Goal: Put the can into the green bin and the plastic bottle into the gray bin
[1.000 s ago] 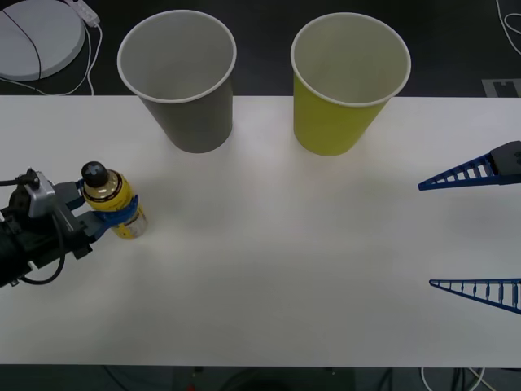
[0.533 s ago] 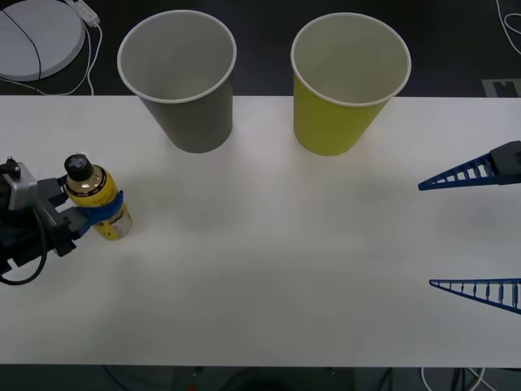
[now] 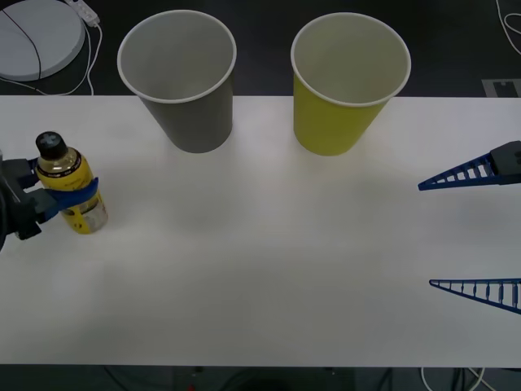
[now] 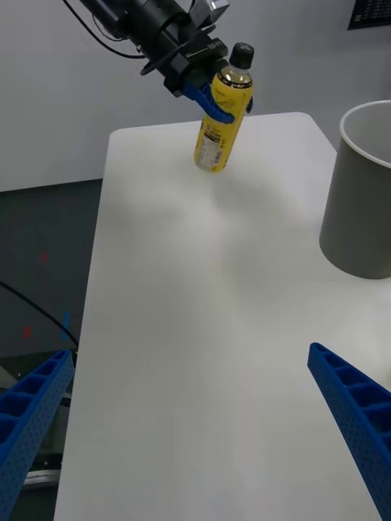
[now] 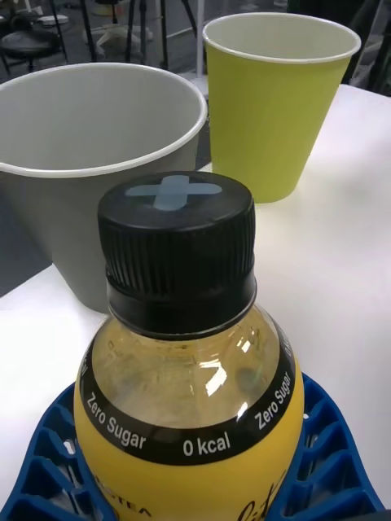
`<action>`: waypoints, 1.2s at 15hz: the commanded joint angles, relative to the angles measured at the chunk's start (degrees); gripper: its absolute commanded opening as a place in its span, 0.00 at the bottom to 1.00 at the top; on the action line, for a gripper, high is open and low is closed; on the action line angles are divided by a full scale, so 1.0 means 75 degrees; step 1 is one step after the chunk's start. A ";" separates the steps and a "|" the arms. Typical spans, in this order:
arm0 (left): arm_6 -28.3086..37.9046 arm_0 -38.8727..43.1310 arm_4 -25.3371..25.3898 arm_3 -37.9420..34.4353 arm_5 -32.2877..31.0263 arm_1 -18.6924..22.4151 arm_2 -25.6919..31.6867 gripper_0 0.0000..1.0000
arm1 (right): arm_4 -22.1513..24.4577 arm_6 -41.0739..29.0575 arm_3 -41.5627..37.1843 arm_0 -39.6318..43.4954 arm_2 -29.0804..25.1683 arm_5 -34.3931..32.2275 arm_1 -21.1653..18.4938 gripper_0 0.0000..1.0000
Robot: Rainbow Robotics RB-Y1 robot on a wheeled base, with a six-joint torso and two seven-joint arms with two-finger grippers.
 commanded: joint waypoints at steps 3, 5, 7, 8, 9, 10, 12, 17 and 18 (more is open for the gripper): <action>0.1157 -0.0012 -0.0487 -0.0107 -0.0906 0.0663 0.0912 0.00 | 0.0000 0.0000 0.0000 0.0000 0.0000 0.0000 0.0000 1.00; 0.1321 -0.0012 -0.0487 -0.0107 -0.0918 0.1015 0.0970 0.00 | 0.0000 0.0000 0.0000 0.0000 0.0000 0.0000 0.0000 1.00; 0.1508 -0.0082 -0.0487 -0.0072 -0.0918 0.1366 0.0970 0.00 | 0.0000 0.0000 0.0000 0.0000 0.0000 0.0000 0.0000 1.00; 0.1579 -0.0117 -0.0476 -0.0060 -0.0918 0.1484 0.0970 0.00 | 0.0000 0.0000 0.0000 0.0000 0.0000 0.0000 0.0000 1.00; 0.1661 -0.0188 -0.0476 -0.0025 -0.0929 0.1648 0.0982 0.00 | 0.0000 0.0000 0.0000 0.0000 0.0000 0.0000 0.0000 1.00; 0.1731 -0.0246 -0.0476 0.0010 -0.1000 0.1741 0.0982 0.00 | 0.0000 0.0000 0.0000 0.0000 0.0000 0.0000 0.0000 1.00; 0.1848 -0.0715 -0.0405 0.0432 -0.1656 0.1906 0.0982 0.00 | 0.0000 0.0000 0.0000 0.0000 0.0000 0.0000 0.0000 1.00; 0.2036 -0.1688 -0.0394 0.1206 -0.2711 0.2269 0.0970 0.00 | 0.0000 0.0000 0.0000 0.0000 0.0000 0.0000 0.0000 1.00; 0.2141 -0.1910 -0.0499 0.1299 -0.2898 0.2281 0.0970 0.00 | 0.0000 0.0000 0.0000 0.0000 0.0000 0.0000 0.0000 1.00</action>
